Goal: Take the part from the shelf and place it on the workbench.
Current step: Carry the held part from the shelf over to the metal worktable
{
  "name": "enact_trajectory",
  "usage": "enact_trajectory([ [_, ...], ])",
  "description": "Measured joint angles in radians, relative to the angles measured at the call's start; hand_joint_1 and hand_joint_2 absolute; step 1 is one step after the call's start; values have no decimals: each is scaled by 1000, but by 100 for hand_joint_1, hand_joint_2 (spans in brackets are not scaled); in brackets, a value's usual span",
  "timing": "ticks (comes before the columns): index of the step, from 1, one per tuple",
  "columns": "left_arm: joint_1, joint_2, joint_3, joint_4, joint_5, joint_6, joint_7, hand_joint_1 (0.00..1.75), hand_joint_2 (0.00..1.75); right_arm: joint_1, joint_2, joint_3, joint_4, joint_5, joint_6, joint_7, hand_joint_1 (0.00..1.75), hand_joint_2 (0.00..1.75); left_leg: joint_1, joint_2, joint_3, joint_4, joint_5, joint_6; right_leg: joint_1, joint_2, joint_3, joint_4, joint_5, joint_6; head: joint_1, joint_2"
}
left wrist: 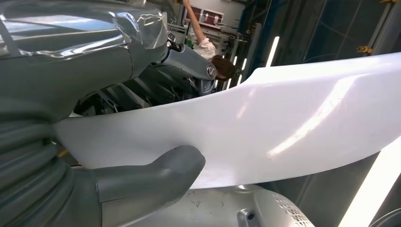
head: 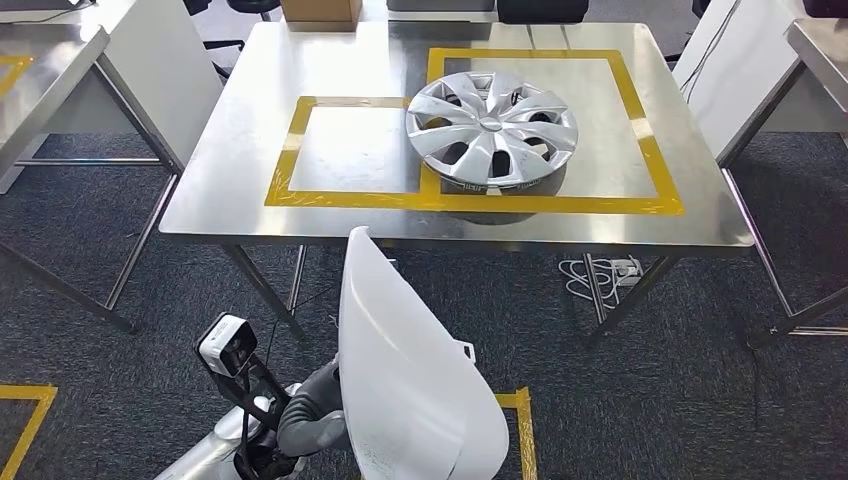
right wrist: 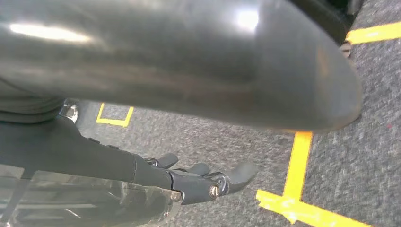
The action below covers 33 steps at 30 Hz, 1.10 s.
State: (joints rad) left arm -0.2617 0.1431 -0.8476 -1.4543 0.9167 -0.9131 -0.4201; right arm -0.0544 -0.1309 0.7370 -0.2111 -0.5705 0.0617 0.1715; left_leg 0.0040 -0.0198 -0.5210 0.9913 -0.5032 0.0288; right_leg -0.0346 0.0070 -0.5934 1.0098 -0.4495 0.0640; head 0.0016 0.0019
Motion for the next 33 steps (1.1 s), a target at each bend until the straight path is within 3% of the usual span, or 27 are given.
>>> enact_trajectory([
  [2, -3, -1, 1, -1, 0, 0, -3, 175, 175, 1, 1, 0, 0, 1, -2, 0, 0, 0, 3, 4, -13, 34, -25, -9, -4, 1, 7, -1, -7, -12, -2, 0],
  [3, -4, -1, 1, -1, 0, 0, -5, 175, 175, 0, 2, 0, -1, 2, -4, 0, 0, 0, 5, 6, -33, 78, -47, -14, -6, 1, 13, -2, -11, -20, -3, 0],
  [5, -5, 0, 1, -1, -1, -1, -8, 175, 175, 0, 2, 0, 0, 1, -9, 0, 0, 0, 7, 9, -106, 217, -97, -21, -3, 0, 22, -2, -19, -34, -4, 0],
  [6, -5, 0, 1, 0, -1, -1, -10, 175, 175, 0, 3, 0, 0, 1, -11, 0, 0, 0, 7, 9, -144, 279, -108, -22, -1, 0, 26, -2, -22, -39, -4, 0],
  [7, -4, 0, 1, 0, -1, -1, -10, 175, 175, 0, 3, 0, 0, 1, -12, 0, 0, 0, 7, 9, -170, 312, -102, -21, 2, 0, 32, -2, -26, -42, -4, 0],
  [8, -5, 0, 0, 0, -1, -1, -10, 175, 175, -1, 3, 0, 0, 1, -11, 0, 0, 0, 7, 9, -177, 303, -73, -16, 4, 1, 38, -2, -30, -45, -4, 0],
  [10, -8, -1, 1, 0, -1, -1, -11, 175, 175, -3, 4, 0, 0, 1, -11, 0, 0, 0, 2, 10, -141, 186, 19, 4, 9, 3, 56, -4, -40, -47, -4, 0],
  [12, -13, -2, 1, 0, -1, -1, -11, 175, 175, -7, 6, 0, -1, 1, -9, 0, 0, 0, -7, 16, -95, 77, 64, 29, 14, 4, 68, -8, -48, -44, -3, 0],
  [15, -20, -5, 2, 0, -1, -1, -12, 175, 175, -11, 8, 0, -1, 1, -7, 0, 0, 0, -17, 19, -62, 16, 46, 50, 16, -2, 72, -7, -40, -24, -5, 0],
  [17, -22, -8, 2, 0, 0, -2, -14, 175, 175, -13, 8, 0, -1, 1, -5, 1, 0, 0, -13, 18, -34, -9, 45, 55, 16, -6, 66, 22, -44, -18, -4, 0],
  [18, -24, -10, 1, 0, 1, -2, -16, 175, 175, -15, 7, 0, -1, 1, -5, 2, 0, 0, -11, 17, -20, -16, 46, 56, 16, -7, 48, 57, -58, -21, -3, 0],
  [20, -29, -14, 0, 1, 2, -2, -19, 175, 175, -20, 6, 0, -1, 1, -3, 2, 0, 0, -11, 17, -8, -20, 41, 58, 15, -7, -25, 176, -100, -26, -1, 0],
  [22, -30, -15, -3, 2, 2, -2, -20, 175, 175, -18, 4, 0, -1, 0, -3, 3, 0, 0, -12, 14, 1, -20, 30, 55, 12, -7, -101, 267, -116, -19, -1, 0],
  [23, -30, -16, -5, 2, 2, -2, -21, 175, 175, -16, 3, 0, 0, 0, -3, 3, 0, 0, -11, 11, 9, -19, 22, 52, 10, -7, -116, 262, -99, -8, -1, 0],
  [24, -30, -16, -6, 3, 2, -2, -22, 175, 175, -13, 1, 0, 0, -1, -3, 4, 0, 0, -10, 9, 20, -18, 13, 48, 8, -7, -111, 219, -64, 5, 0, 0],
  [25, -30, -16, -8, 3, 2, -2, -23, 175, 175, -12, 0, 0, 0, -1, -3, 4, 0, 0, -8, 8, 33, -17, 2, 43, 4, -8, -93, 148, -17, 20, 0, 0],
  [26, -30, -16, -10, 3, 2, -2, -24, 175, 175, -11, -1, 0, 0, -2, -3, 4, 0, 0, -7, 8, 45, -13, -10, 36, 2, -9, -74, 83, 17, 27, 0, 0],
  [27, -31, -16, -11, 4, 2, -2, -25, 175, 175, -11, -1, 0, 0, -3, -3, 3, 0, 0, -8, 9, 50, -10, -21, 30, 3, -10, -57, 35, 36, 22, 0, 0],
  [28, -32, -16, -13, 5, 2, -2, -25, 175, 175, -12, -1, 0, 0, -4, -3, 3, 0, 0, -9, 10, 53, -8, -31, 23, 5, -9, -48, 10, 42, 9, -1, 0],
  [30, -35, -16, -16, 6, 3, -2, -27, 175, 175, -11, -1, 0, 0, -5, -3, 1, 0, 0, -10, 12, 54, -7, -43, 13, 9, -7, -41, 6, 30, -24, -3, 0],
  [32, -40, -17, -19, 6, 4, -2, -29, 175, 175, -9, 1, 0, 1, -6, -3, -1, 0, 0, -7, 13, 45, 21, -48, 5, 4, -4, -30, 5, 24, -40, -5, 0],
  [33, -43, -17, -20, 6, 5, -2, -29, 175, 175, -10, 1, 0, 1, -7, -3, -2, 0, 0, -4, 14, 21, 61, -51, 0, 2, -3, -22, 4, 18, -46, -5, 0],
])
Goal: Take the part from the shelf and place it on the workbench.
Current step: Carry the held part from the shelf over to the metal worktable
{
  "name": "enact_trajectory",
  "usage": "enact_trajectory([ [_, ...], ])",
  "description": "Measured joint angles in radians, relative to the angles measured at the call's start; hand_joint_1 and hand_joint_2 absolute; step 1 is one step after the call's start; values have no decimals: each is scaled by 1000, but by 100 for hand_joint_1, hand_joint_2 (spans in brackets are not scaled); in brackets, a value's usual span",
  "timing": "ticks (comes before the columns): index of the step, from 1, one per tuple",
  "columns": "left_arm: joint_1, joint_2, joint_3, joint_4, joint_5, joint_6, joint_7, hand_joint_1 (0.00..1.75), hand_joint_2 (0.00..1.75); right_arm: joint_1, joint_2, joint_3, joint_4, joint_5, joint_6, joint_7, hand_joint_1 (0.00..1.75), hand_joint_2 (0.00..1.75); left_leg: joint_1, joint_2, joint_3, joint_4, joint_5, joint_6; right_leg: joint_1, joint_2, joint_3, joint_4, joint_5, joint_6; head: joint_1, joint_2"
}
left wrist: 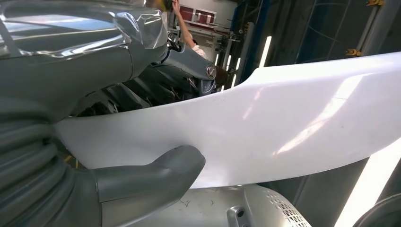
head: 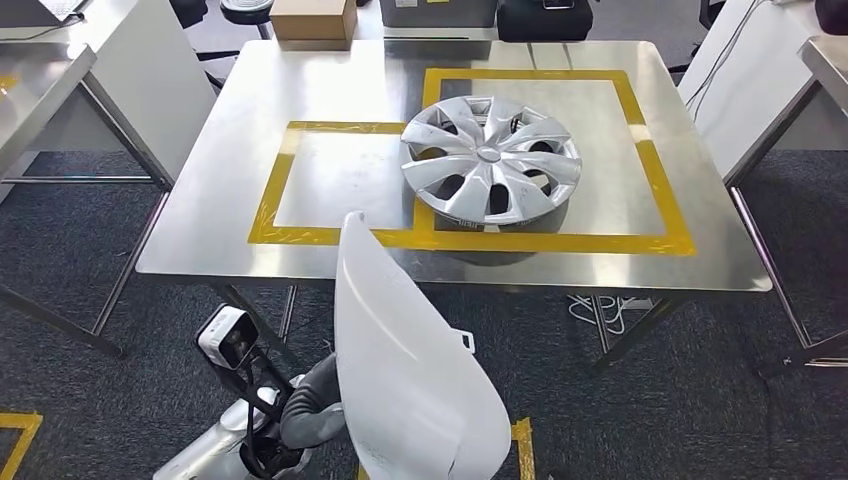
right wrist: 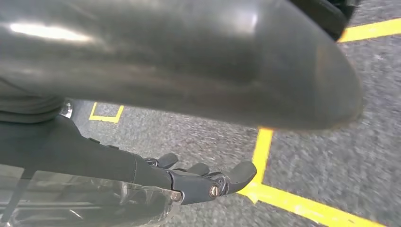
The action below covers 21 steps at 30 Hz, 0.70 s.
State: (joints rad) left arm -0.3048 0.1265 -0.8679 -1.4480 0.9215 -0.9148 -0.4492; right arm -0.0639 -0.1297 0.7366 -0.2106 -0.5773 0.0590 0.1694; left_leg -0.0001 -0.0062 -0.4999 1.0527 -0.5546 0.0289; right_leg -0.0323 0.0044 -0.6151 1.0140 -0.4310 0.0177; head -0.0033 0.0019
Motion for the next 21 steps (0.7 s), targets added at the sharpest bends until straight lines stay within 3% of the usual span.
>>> enact_trajectory([
  [3, -5, 2, -5, 2, 1, 0, 0, 175, 175, 3, -1, -1, 0, 0, 0, -2, 0, 0, 6, 1, -136, 194, -53, -15, 1, 3, 23, -1, -23, -11, -1, 0],
  [4, -4, 3, -6, 3, 1, 0, 0, 175, 175, 6, -1, -1, 0, 0, 1, -2, 0, 0, 7, 1, -175, 234, -72, -16, 3, 5, 34, -1, -33, -11, -1, 0],
  [5, -4, 4, -8, 4, 1, 1, 0, 175, 175, 10, -1, -2, 0, 0, 1, -3, 0, 0, 6, 1, -200, 241, -74, -12, 6, 7, 48, -1, -43, -12, -1, 0],
  [6, -4, 5, -8, 4, 1, 1, 0, 175, 175, 13, 0, -3, 0, 0, 1, -3, 0, 0, 4, 1, -209, 216, -52, -5, 11, 9, 63, -1, -54, -12, -2, 0],
  [7, -5, 5, -9, 4, 1, 1, 0, 175, 175, 14, 0, -3, 1, -1, 2, -4, 0, 0, -1, 1, -205, 162, -4, 10, 15, 10, 80, -2, -64, -12, -2, 0],
  [9, -6, 6, -10, 4, 2, 2, 0, 175, 175, 15, 8, -5, 1, -3, 4, -6, 0, 0, -23, -1, -190, 36, 120, 50, 20, 14, 103, -6, -83, -11, 1, 0],
  [10, -7, 8, -11, 4, 4, 2, -1, 175, 175, 15, 12, -5, 1, -3, 4, -7, 0, 0, -34, -1, -182, -7, 162, 63, 21, 16, 108, -8, -91, -10, 2, 0],
  [11, -8, 8, -12, 4, 5, 2, -1, 175, 175, 14, 14, -6, 1, -3, 5, -8, 0, 0, -42, -1, -180, -29, 183, 70, 21, 17, 110, -11, -96, -6, 3, 0],
  [13, -12, 8, -15, 3, 7, 3, -1, 175, 175, 11, 13, -9, 1, -4, 5, -8, 0, 0, -42, -1, -165, -46, 182, 67, 25, 16, 117, -19, -104, 2, 1, 0],
  [15, -14, 5, -17, 2, 8, 3, -2, 175, 175, 10, 11, -12, 1, -4, 5, -9, 0, 0, -35, -1, -144, -68, 178, 70, 27, 10, 106, 10, -121, 5, 1, 0],
  [16, -15, 4, -18, 2, 8, 3, -2, 175, 175, 9, 10, -13, 1, -4, 5, -9, 0, 0, -31, -1, -133, -76, 175, 70, 26, 7, 79, 58, -138, 4, 2, 0],
  [19, -13, 4, -20, 4, 8, 3, -2, 175, 175, 11, 4, -15, 1, -4, 4, -9, 0, 0, -29, -3, -116, -77, 157, 70, 19, 6, -46, 245, -186, 8, 2, 0],
  [20, -11, 4, -21, 4, 8, 3, -2, 175, 175, 12, 3, -15, 2, -4, 4, -9, 0, 0, -29, -5, -109, -76, 150, 67, 15, 6, -71, 265, -177, 17, 2, 0],
  [21, -9, 4, -22, 5, 8, 3, -2, 175, 175, 14, 2, -15, 2, -4, 4, -9, 0, 0, -28, -7, -100, -74, 142, 64, 12, 5, -76, 244, -148, 31, 2, 0],
])
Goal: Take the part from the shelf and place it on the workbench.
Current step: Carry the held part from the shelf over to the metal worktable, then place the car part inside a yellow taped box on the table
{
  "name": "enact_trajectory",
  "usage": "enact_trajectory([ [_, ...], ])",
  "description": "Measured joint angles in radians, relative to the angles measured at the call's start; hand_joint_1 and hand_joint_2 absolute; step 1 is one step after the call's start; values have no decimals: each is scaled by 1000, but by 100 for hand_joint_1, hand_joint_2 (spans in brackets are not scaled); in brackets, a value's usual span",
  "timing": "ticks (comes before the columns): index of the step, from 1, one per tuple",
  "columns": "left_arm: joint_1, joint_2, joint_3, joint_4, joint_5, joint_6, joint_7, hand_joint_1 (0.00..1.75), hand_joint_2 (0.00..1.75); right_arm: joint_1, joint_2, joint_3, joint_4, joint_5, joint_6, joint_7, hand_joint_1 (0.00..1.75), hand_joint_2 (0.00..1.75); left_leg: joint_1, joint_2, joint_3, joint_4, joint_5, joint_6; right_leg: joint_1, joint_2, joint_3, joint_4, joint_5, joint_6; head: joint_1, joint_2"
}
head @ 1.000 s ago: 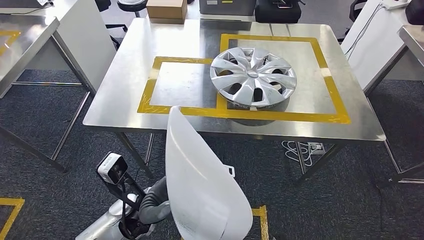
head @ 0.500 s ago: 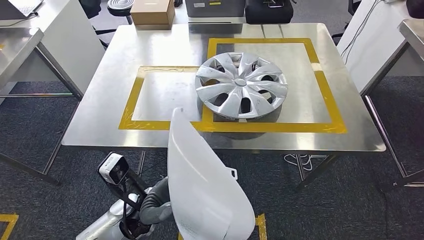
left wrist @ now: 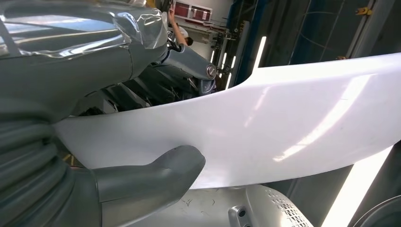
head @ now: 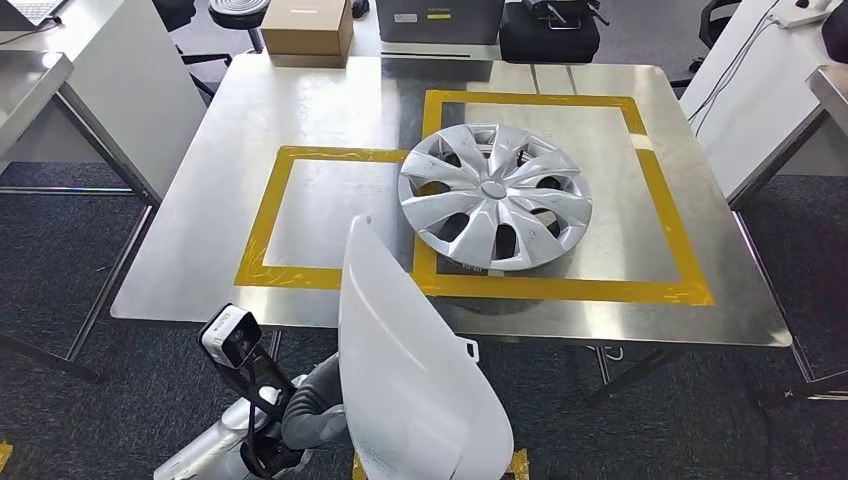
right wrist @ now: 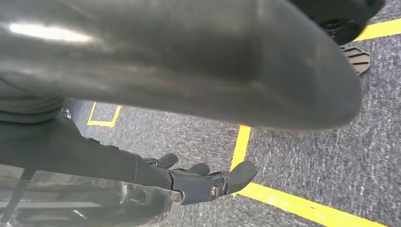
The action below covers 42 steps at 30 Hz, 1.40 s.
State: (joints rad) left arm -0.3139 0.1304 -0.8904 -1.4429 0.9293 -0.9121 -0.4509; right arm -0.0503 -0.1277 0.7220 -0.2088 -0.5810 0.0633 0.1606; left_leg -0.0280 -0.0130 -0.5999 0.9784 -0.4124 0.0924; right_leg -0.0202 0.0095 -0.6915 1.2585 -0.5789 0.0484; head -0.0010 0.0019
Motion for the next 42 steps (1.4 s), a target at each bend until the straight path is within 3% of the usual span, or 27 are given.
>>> enact_trajectory([
  [2, 1, 0, -2, 0, 0, 0, 0, 175, 175, 1, -2, 0, 0, 0, 0, 0, 0, 0, 2, -3, 18, 7, -19, -10, -6, -4, 33, -128, 88, 27, 0, 0],
  [3, 0, 0, -3, 0, 0, 0, 0, 175, 175, 1, -3, 0, 0, 0, 0, -1, 0, 0, 1, -4, 22, 15, -29, -16, -7, -6, 54, -188, 120, 30, 0, 0],
  [4, 0, 0, -3, 0, 0, 0, 0, 175, 175, 1, -3, 0, 0, 0, 0, -1, 0, 0, 0, -4, 24, 21, -38, -22, -7, -7, 69, -226, 138, 26, 0, 0],
  [6, 0, 0, -4, 0, 0, 1, 0, 175, 175, 1, -3, 0, 0, 1, 1, -2, 0, 0, -3, -5, 24, 30, -47, -29, -2, -6, 79, -242, 141, 7, -1, 0],
  [9, 0, 2, -3, -2, 1, 2, -1, 175, 175, 1, 0, 0, 0, 1, 0, -3, 0, 0, 1, -4, 15, 56, -72, -43, -10, -5, 88, -243, 134, -13, -3, 0],
  [10, 0, 2, -2, -2, 2, 2, -2, 175, 175, 0, 0, 0, 0, 2, 0, -3, 0, 0, 5, -2, -3, 95, -94, -51, -13, -5, 92, -244, 132, -19, -4, 0],
  [12, 3, 5, -1, -2, 2, 2, -3, 175, 175, -1, 0, 0, 0, 5, 0, -3, 0, 0, 16, 1, -69, 224, -148, -68, -12, -5, 99, -244, 127, -30, -7, 0],
  [14, 8, 8, 0, -2, 2, 2, -3, 175, 175, -2, 0, 0, 0, 7, 2, -3, 0, 0, 25, 3, -125, 317, -164, -75, -10, -5, 103, -244, 123, -34, -7, 0],
  [15, 9, 9, 1, -2, 2, 3, -3, 175, 175, -2, 0, 0, 0, 8, 2, -3, 0, 0, 27, 5, -129, 311, -145, -74, -9, -4, 106, -244, 121, -36, -7, 0],
  [16, 10, 10, 1, -2, 3, 5, -3, 175, 175, -2, 0, 0, 0, 8, 3, -3, 0, 0, 28, 5, -113, 267, -110, -70, -8, -4, 110, -244, 119, -37, -7, 0],
  [17, 11, 11, 2, -2, 5, 8, -3, 175, 175, -2, 1, 0, 0, 9, 3, -3, 0, 0, 28, 6, -84, 198, -68, -64, -6, -2, 115, -244, 117, -38, -7, 0],
  [19, 11, 13, 4, -3, 11, 14, 0, 175, 175, -2, 6, 0, 0, 7, 0, -3, 0, 0, 23, 7, -29, 81, -24, -49, -2, -1, 119, -246, 114, -36, -6, 0],
  [22, 15, 17, 7, -3, 22, 22, 6, 175, 175, 1, 17, 0, 0, 2, -9, -3, 0, 0, 14, 8, -10, 36, -27, -34, 0, -3, 118, -252, 114, -24, -5, 0],
  [24, 20, 20, 9, -4, 26, 30, 13, 175, 175, 5, 24, 0, 0, 1, -14, -3, 0, 0, 19, 8, 8, 13, -19, -27, 1, -7, 114, -242, 107, -17, -4, 0],
  [26, 24, 20, 10, -4, 29, 43, 23, 175, 175, 8, 27, 0, -1, 1, -16, -3, 0, 0, 22, 10, 25, -8, -9, -21, 3, -10, 76, -160, 69, -23, -2, 0],
  [28, 30, 22, 14, -4, 29, 56, 30, 175, 175, 12, 27, 1, 0, 1, -16, -4, 0, 0, 19, 11, 27, -9, -8, -19, 3, -10, 7, -24, 18, -28, -1, 0],
  [29, 35, 23, 16, -4, 29, 60, 33, 175, 175, 15, 27, 1, 0, 1, -16, -4, 0, 0, 17, 10, 27, -8, -9, -19, 2, -10, -18, 20, 7, -25, -1, 0],
  [30, 38, 24, 17, -4, 29, 63, 35, 175, 175, 19, 27, 1, 0, 1, -15, -4, 0, 0, 17, 9, 27, -7, -10, -19, 1, -10, -25, 27, 12, -18, -1, 0],
  [31, 40, 25, 18, -4, 29, 65, 35, 175, 175, 22, 27, 1, 0, 2, -15, -4, 0, 0, 17, 7, 27, -4, -12, -21, -1, -10, -11, -9, 34, -7, 0, 0],
  [32, 41, 25, 18, -4, 29, 66, 36, 175, 175, 23, 27, 1, 0, 2, -15, -4, 0, 0, 18, 5, 27, 0, -16, -24, -4, -10, 21, -79, 65, 5, 0, 0],
  [34, 42, 26, 19, -4, 29, 66, 36, 175, 175, 22, 27, 1, 0, 3, -15, -4, 0, 0, 16, 4, 25, 16, -27, -34, -7, -10, 82, -207, 113, 10, -1, 0],
  [35, 42, 26, 20, -4, 29, 66, 37, 175, 175, 21, 28, 1, 0, 3, -14, -5, 0, 0, 14, 4, 22, 23, -32, -39, -6, -9, 98, -239, 124, 5, -1, 0],
  [39, 46, 29, 27, -4, 15, 80, 39, 175, 175, 24, 31, 1, 0, 3, -9, -6, 0, 0, 14, 6, 16, 40, -47, -52, -7, -8, 104, -247, 128, -19, -2, 0],
  [40, 48, 30, 31, -5, -8, 99, 37, 175, 175, 24, 32, 1, 0, 4, -4, -6, 0, 0, 17, 6, 6, 65, -65, -59, -11, -8, 105, -248, 129, -24, -2, 0],
  [42, 59, 33, 50, -8, -99, 170, 21, 175, 175, 24, 32, 1, 0, 6, 11, -6, 0, 0, 25, 7, -43, 172, -125, -73, -14, -8, 106, -248, 128, -32, -4, 0],
])
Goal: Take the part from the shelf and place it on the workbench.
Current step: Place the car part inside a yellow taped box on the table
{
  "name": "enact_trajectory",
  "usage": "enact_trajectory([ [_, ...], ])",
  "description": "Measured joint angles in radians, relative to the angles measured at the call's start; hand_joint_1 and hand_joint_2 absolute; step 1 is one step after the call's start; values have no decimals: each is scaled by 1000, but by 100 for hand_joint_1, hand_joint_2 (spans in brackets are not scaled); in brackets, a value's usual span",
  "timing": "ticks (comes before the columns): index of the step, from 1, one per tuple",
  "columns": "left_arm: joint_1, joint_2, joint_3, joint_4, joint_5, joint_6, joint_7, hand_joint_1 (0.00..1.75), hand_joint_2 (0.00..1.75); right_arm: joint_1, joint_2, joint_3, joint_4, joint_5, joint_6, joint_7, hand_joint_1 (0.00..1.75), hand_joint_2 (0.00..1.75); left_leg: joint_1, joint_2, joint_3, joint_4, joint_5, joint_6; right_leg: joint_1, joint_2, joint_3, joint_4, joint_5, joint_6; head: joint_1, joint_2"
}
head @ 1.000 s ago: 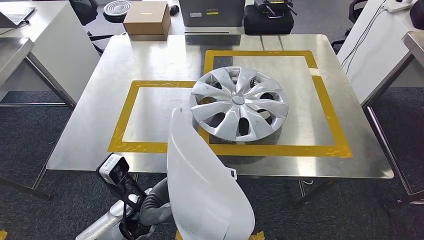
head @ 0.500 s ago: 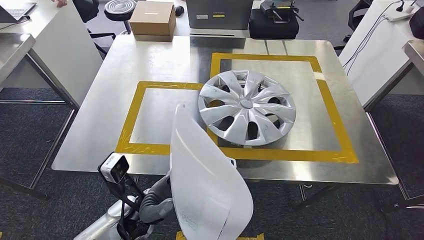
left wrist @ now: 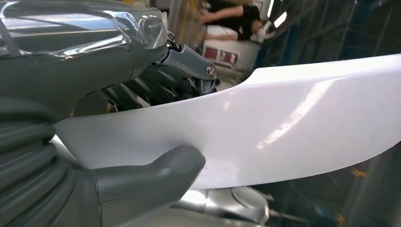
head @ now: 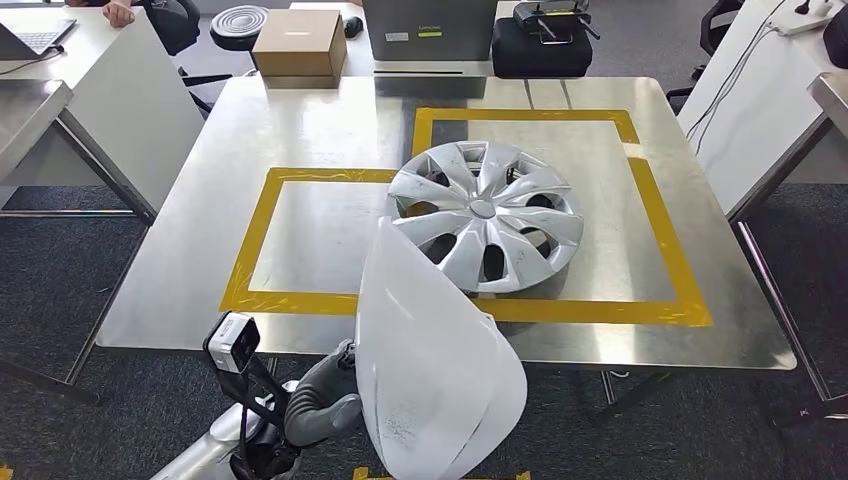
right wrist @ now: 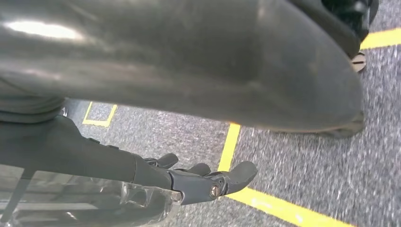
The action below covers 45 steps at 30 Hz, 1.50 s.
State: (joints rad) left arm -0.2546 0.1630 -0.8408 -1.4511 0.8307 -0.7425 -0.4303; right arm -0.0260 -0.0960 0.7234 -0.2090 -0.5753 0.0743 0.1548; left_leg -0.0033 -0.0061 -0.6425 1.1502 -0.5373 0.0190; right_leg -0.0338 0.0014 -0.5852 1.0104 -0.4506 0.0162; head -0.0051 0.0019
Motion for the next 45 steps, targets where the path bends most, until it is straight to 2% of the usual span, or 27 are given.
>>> enact_trajectory([
  [2, 23, 5, 30, -5, -148, 126, -34, 175, 175, 2, 1, 1, 0, -1, 14, -3, 0, 0, 8, 0, -59, 120, -46, -9, 1, 0, -1, 0, 0, -2, 0, 0],
  [3, 36, 9, 50, -9, -234, 212, -51, 175, 175, 4, 1, 1, 0, -3, 19, -6, 0, 0, 10, 0, -71, 141, -45, -10, 1, 1, -1, 0, -1, -2, 0, 0],
  [4, 49, 12, 73, -13, -326, 311, -64, 175, 175, 7, 2, 1, 0, -5, 23, -9, 0, 0, 12, 0, -63, 122, -24, -10, 1, 1, 0, 0, -1, -2, 0, 0],
  [7, 69, 19, 153, -31, -610, 622, -59, 175, 175, 10, 9, 1, 0, -14, 13, -22, 0, 0, 10, 1, 32, -73, 67, 6, 5, 3, 1, 0, -1, -1, 0, 0],
  [9, 72, 20, 207, -36, -779, 795, -29, 175, 175, 11, 16, 1, 0, -20, -7, -35, 0, 0, 4, 2, 60, -135, 82, 15, 7, 3, -1, -1, 1, 6, 0, 0],
  [12, 74, 16, 291, -29, -996, 1002, 24, 175, 175, 9, 25, 1, 1, -24, -42, -45, 0, 0, 1, 3, 65, -153, 92, 30, 7, 2, -4, -2, 2, 21, 1, 0],
  [14, 65, 0, 345, -9, -1133, 1125, 53, 175, 175, 4, 28, 1, 1, -26, -62, -45, 0, 0, 4, 4, 73, -170, 103, 41, 9, 0, -32, 54, -28, 19, 2, 0],
  [17, 47, -32, 411, 43, -1296, 1270, 88, 175, 175, -3, 29, 0, 1, -34, -83, -44, 0, 0, -2, 4, 72, -172, 106, 46, 9, 0, -124, 248, -103, 8, 2, 0],
  [18, 42, -41, 430, 63, -1344, 1310, 101, 175, 175, -4, 29, 0, 1, -37, -86, -43, 0, 0, -4, 4, 72, -172, 106, 46, 9, 0, -139, 279, -109, 11, 2, 0],
  [19, 36, -50, 447, 82, -1391, 1347, 115, 175, 175, -5, 29, 0, 1, -39, -87, -42, 0, 0, -5, 3, 72, -171, 105, 46, 9, 0, -136, 269, -100, 17, 2, 0],
  [21, 19, -66, 479, 114, -1493, 1396, 148, 175, 175, -10, 30, -1, 1, -41, -87, -42, 0, 0, -7, 1, 72, -168, 104, 44, 10, 0, -75, 142, -46, 30, 2, 0],
  [23, 2, -83, 511, 136, -1615, 1411, 179, 175, 175, -16, 31, -1, 1, -41, -87, -41, 0, 0, -13, -1, 69, -160, 99, 37, 12, 0, -14, 20, -4, 26, 1, 0],
  [24, -4, -92, 529, 145, -1676, 1412, 192, 175, 175, -19, 32, -1, 1, -41, -87, -40, 0, 0, -15, -1, 67, -157, 97, 34, 14, 0, -1, -6, 4, 21, 1, 0],
  [27, -15, -117, 574, 162, -1783, 1413, 216, 175, 175, -22, 36, -1, 1, -41, -89, -36, 0, 0, -13, -1, 62, -151, 91, 24, 13, 1, 2, -14, 8, 8, 1, 0],
  [28, -19, -122, 585, 166, -1794, 1413, 220, 175, 175, -23, 37, -1, 1, -41, -90, -35, 0, 0, -11, 0, 55, -135, 79, 18, 9, 1, 3, -17, 9, 4, 0, 0],
  [29, -24, -126, 594, 170, -1803, 1414, 225, 175, 175, -23, 38, -1, 1, -42, -91, -34, 0, 0, -7, 0, 38, -99, 57, 11, 5, 1, 6, -19, 10, -1, 0, 0],
  [31, -30, -131, 609, 183, -1835, 1414, 245, 175, 175, -25, 38, -2, 1, -43, -94, -34, 0, 0, 3, 1, -23, 30, -5, -4, 3, 1, 8, -19, 8, -5, -1, 0],
  [32, -32, -133, 613, 194, -1856, 1414, 260, 175, 175, -25, 39, -2, 1, -43, -96, -34, 0, 0, 8, 1, -56, 94, -27, -10, 3, 1, 8, -19, 8, -5, -1, 0],
  [33, -35, -134, 616, 207, -1878, 1413, 277, 175, 175, -25, 39, -2, 1, -44, -98, -34, 0, 0, 13, 1, -78, 134, -34, -14, 3, 1, 9, -19, 7, -5, -1, 0],
  [34, -40, -135, 617, 223, -1897, 1412, 294, 175, 175, -25, 40, -2, 0, -43, -99, -33, 0, 0, 17, 1, -81, 132, -19, -17, 3, 2, 10, -19, 7, -5, -1, 0],
  [35, -48, -135, 617, 241, -1913, 1411, 310, 175, 175, -26, 40, -2, 0, -41, -98, -30, 0, 0, 20, 2, -64, 91, 12, -18, 2, 2, 11, -19, 7, -4, -1, 0],
  [36, -61, -135, 617, 261, -1925, 1407, 325, 175, 175, -27, 41, -2, -2, -39, -96, -24, 0, 0, 23, 3, -33, 21, 52, -17, 2, 3, 12, -19, 6, -3, -1, 0],
  [38, -94, -135, 616, 312, -1942, 1397, 342, 175, 175, -33, 41, -2, -8, -30, -87, -4, 0, 0, 23, 3, 28, -105, 98, -13, 5, 4, 12, -19, 6, 2, -1, 0],
  [39, -111, -135, 614, 343, -1947, 1391, 346, 175, 175, -37, 41, -2, -11, -27, -83, 7, 0, 0, 20, 3, 44, -136, 103, -10, 7, 4, 11, -20, 6, 6, -1, 0],
  [41, -138, -134, 608, 409, -1955, 1378, 348, 175, 175, -42, 41, -2, -19, -23, -78, 25, 0, 0, 12, 1, 50, -147, 99, 0, 8, 4, 7, -22, 10, 18, -1, 0],
  [43, -159, -136, 599, 467, -1961, 1366, 350, 175, 175, -42, 40, -1, -26, -19, -76, 33, 0, 0, 13, 2, 53, -156, 106, 16, 5, 3, 0, -14, 4, 28, 0, 0],
  [45, -181, -143, 587, 516, -1967, 1355, 352, 175, 175, -41, 38, -1, -31, -14, -70, 37, 0, 0, 15, 3, 57, -165, 113, 31, 5, 2, -36, 59, -31, 24, 1, 0],
])
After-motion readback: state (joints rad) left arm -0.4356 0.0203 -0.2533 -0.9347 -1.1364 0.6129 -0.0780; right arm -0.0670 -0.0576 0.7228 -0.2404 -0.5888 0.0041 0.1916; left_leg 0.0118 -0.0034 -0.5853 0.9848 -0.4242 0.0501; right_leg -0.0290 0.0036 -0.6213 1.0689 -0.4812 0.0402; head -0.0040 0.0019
